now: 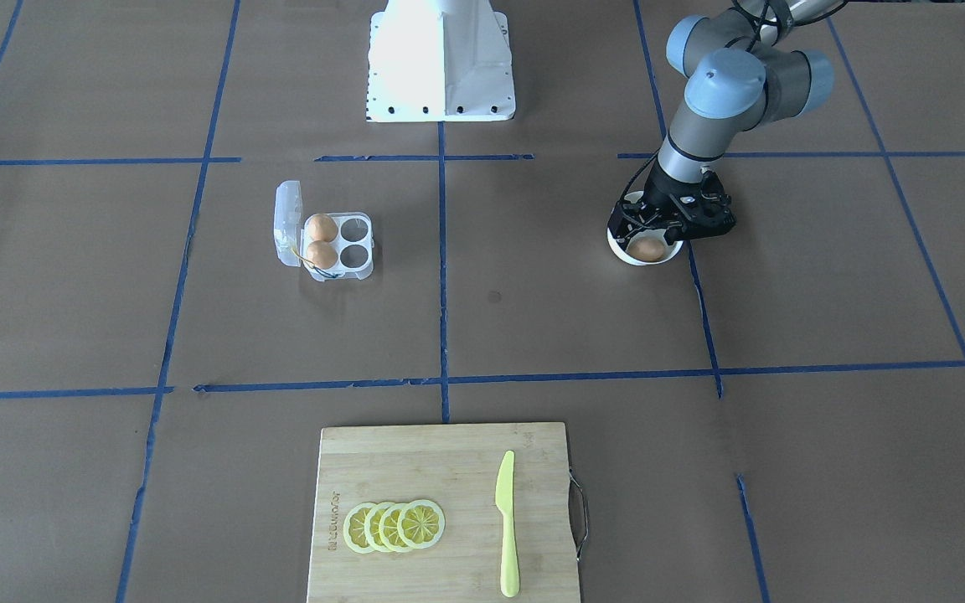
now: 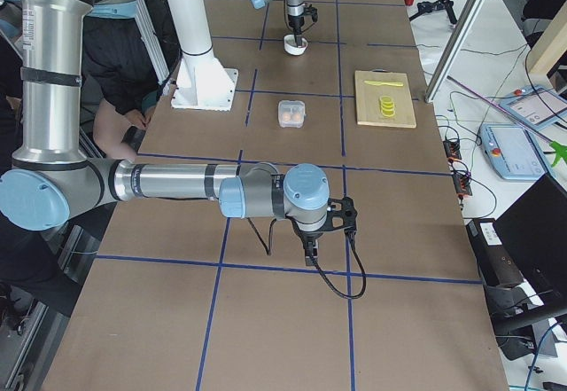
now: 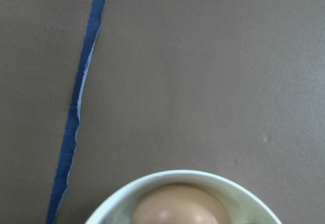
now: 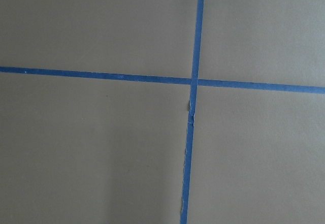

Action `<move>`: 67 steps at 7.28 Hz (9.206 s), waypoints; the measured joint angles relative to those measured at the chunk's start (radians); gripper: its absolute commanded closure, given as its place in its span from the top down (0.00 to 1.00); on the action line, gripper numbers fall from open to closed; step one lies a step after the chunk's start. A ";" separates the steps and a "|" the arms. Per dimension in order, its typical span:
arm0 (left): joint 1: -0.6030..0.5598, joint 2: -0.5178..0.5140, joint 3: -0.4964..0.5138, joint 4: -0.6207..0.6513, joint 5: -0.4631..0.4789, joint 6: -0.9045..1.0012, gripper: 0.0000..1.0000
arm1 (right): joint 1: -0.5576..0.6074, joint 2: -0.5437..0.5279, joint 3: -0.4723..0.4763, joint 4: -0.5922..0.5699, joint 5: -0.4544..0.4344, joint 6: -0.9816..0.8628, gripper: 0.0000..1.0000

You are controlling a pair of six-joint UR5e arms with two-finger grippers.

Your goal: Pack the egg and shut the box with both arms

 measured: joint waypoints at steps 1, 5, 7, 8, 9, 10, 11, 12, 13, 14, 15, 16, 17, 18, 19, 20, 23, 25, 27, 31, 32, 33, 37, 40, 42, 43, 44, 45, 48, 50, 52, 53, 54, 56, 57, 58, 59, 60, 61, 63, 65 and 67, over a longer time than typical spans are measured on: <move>-0.001 0.000 0.000 0.000 0.000 0.000 0.48 | 0.000 0.000 0.000 0.000 0.002 0.000 1.00; -0.005 0.005 -0.015 0.001 0.004 0.000 0.08 | 0.000 -0.001 -0.002 0.000 0.003 0.000 1.00; -0.005 0.023 -0.059 0.006 0.003 0.000 0.01 | 0.000 0.000 -0.002 0.001 0.002 0.000 1.00; -0.003 0.060 -0.107 0.008 0.002 0.000 0.00 | 0.000 0.000 -0.003 0.001 0.001 0.000 1.00; -0.001 0.109 -0.165 0.009 0.001 0.001 0.00 | 0.000 0.000 -0.002 0.001 0.001 0.000 1.00; 0.000 0.142 -0.212 0.009 0.000 -0.001 0.00 | 0.000 0.000 -0.002 0.001 0.002 0.000 1.00; 0.001 0.132 -0.232 0.009 -0.001 -0.005 0.00 | 0.000 0.000 -0.001 0.001 0.002 0.000 1.00; 0.004 0.071 -0.229 0.008 -0.003 -0.019 0.00 | 0.000 0.000 0.000 0.002 0.002 0.000 1.00; 0.008 -0.029 -0.195 0.006 -0.006 -0.058 0.00 | 0.000 0.000 0.000 0.002 0.002 0.000 1.00; 0.020 -0.161 -0.123 -0.002 -0.007 -0.126 0.00 | 0.000 0.000 0.000 0.002 0.002 0.000 1.00; 0.049 -0.274 -0.033 -0.069 -0.005 -0.207 0.00 | 0.000 0.000 -0.001 0.001 0.002 0.000 1.00; 0.089 -0.332 0.056 -0.228 0.012 -0.288 0.00 | 0.000 0.000 -0.002 0.000 0.002 0.000 1.00; 0.124 -0.366 0.126 -0.382 0.044 -0.359 0.00 | 0.000 0.000 -0.002 -0.002 0.002 0.000 1.00; 0.155 -0.414 0.185 -0.458 0.073 -0.394 0.00 | 0.000 0.000 -0.002 -0.003 0.003 0.000 1.00; 0.188 -0.483 0.259 -0.492 0.115 -0.408 0.00 | 0.000 0.000 -0.002 -0.003 0.004 0.000 1.00; 0.216 -0.545 0.342 -0.523 0.165 -0.413 0.00 | 0.000 0.000 -0.002 -0.003 0.005 0.000 1.00; 0.239 -0.613 0.483 -0.623 0.228 -0.415 0.39 | 0.000 0.000 0.000 -0.006 0.018 0.000 1.00; 0.249 -0.615 0.493 -0.630 0.231 -0.411 1.00 | 0.000 0.000 -0.001 -0.006 0.022 0.000 1.00; 0.251 -0.611 0.490 -0.630 0.231 -0.403 1.00 | 0.000 0.000 -0.001 -0.005 0.021 0.000 1.00; 0.166 -0.566 0.368 -0.558 0.092 -0.341 1.00 | -0.004 -0.001 0.010 0.001 0.046 0.007 1.00; 0.111 -0.535 0.302 -0.476 0.006 -0.294 1.00 | -0.020 -0.002 0.034 0.004 0.062 0.042 1.00; 0.061 -0.502 0.228 -0.374 -0.053 -0.226 1.00 | -0.055 -0.003 0.085 0.005 0.064 0.125 1.00; -0.154 -0.398 -0.055 0.141 -0.152 0.123 1.00 | -0.361 -0.010 0.225 0.303 -0.033 0.748 0.91; -0.309 -0.247 -0.228 0.322 -0.149 0.442 1.00 | -0.733 0.017 0.229 0.611 -0.274 1.246 0.30; -0.440 -0.150 -0.266 0.332 -0.150 0.685 1.00 | -0.891 0.065 0.233 0.637 -0.371 1.399 0.00; -0.484 -0.128 -0.262 0.333 -0.151 0.782 1.00 | -0.934 0.081 0.233 0.640 -0.383 1.422 0.00; -0.511 -0.116 -0.253 0.334 -0.153 0.850 1.00 | -0.968 0.106 0.231 0.638 -0.387 1.431 0.00; -0.532 -0.111 -0.242 0.334 -0.153 0.893 1.00 | -0.997 0.144 0.226 0.629 -0.388 1.435 0.00; -0.564 -0.103 -0.226 0.334 -0.154 0.966 1.00 | -1.058 0.346 0.159 0.542 -0.407 1.439 0.00; -0.578 -0.094 -0.213 0.333 -0.155 1.000 1.00 | -1.072 0.494 0.131 0.454 -0.412 1.439 0.99; -0.582 -0.059 -0.201 0.323 -0.159 1.016 1.00 | -1.053 0.533 0.148 0.432 -0.412 1.439 1.00; -0.595 -0.012 -0.197 0.302 -0.161 1.063 1.00 | -1.014 0.534 0.171 0.405 -0.408 1.435 1.00; -0.632 0.040 -0.183 0.272 -0.165 1.148 1.00 | -0.962 0.534 0.195 0.336 -0.404 1.404 1.00; -0.760 0.085 -0.074 0.240 -0.210 1.365 1.00 | -0.840 0.529 0.247 0.107 -0.396 1.165 1.00; -0.838 0.090 -0.007 0.238 -0.240 1.483 1.00 | -0.766 0.526 0.267 -0.037 -0.384 0.978 1.00; -0.908 0.091 0.054 0.241 -0.270 1.577 1.00 | -0.683 0.520 0.273 -0.177 -0.365 0.763 1.00; -0.955 0.092 0.110 0.243 -0.292 1.652 1.00 | -0.585 0.499 0.269 -0.282 -0.330 0.539 1.00; -0.984 0.096 0.163 0.244 -0.319 1.709 1.00 | -0.473 0.446 0.261 -0.336 -0.259 0.346 1.00; -1.009 0.115 0.205 0.241 -0.367 1.738 1.00 | -0.357 0.358 0.250 -0.353 -0.180 0.181 1.00; -1.043 0.166 0.234 0.198 -0.424 1.747 1.00 | -0.172 0.186 0.188 -0.354 -0.125 -0.084 1.00; -1.046 0.188 0.241 0.167 -0.389 1.746 1.00 | -0.112 0.107 0.120 -0.353 -0.186 -0.159 1.00; -1.045 0.196 0.254 0.166 -0.373 1.742 1.00 | -0.080 0.075 0.094 -0.353 -0.216 -0.168 1.00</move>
